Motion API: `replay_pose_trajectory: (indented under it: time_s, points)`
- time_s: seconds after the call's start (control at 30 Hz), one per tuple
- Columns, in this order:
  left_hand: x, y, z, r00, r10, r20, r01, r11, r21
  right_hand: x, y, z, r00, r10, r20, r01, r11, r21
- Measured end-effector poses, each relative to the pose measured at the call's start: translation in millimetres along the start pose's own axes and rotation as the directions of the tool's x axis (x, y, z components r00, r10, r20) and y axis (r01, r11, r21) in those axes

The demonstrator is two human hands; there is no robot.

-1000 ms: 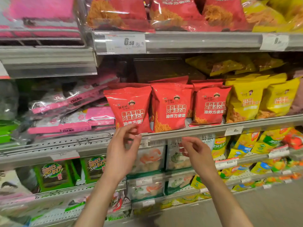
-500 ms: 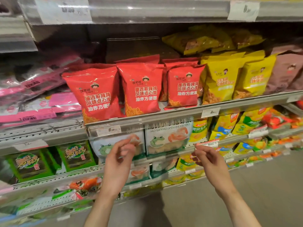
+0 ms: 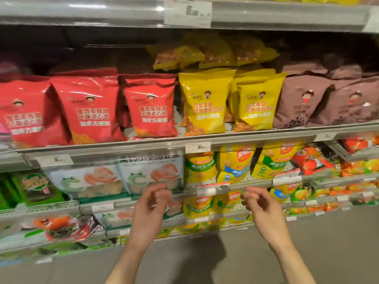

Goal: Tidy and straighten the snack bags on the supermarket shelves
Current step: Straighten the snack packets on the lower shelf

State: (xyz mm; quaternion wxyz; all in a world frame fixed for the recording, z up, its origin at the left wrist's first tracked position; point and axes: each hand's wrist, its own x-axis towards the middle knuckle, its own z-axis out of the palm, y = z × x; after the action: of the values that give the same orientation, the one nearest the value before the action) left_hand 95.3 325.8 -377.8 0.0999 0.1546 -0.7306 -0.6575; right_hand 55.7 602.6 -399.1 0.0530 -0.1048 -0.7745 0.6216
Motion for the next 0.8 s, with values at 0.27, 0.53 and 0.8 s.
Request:
replay_pose_trajectory:
  time_s: [0.27, 0.53, 0.8]
  points:
    - [25, 1, 39, 0.998, 0.035, 0.053, -0.035, 0.999, 0.001, 20, 6, -28, 0.997, 0.048, -0.064, -0.047, 0.999, 0.017]
    - [45, -8, 79, 0.995, 0.020, 0.102, -0.013, 0.998, -0.068, 39, 7, -58, 0.991, 0.051, -0.122, -0.055, 0.998, -0.030]
    - [53, -6, 146, 0.995, 0.019, 0.097, -0.014, 0.998, -0.053, 88, 33, -101, 0.993, 0.019, -0.120, -0.024, 0.999, -0.045]
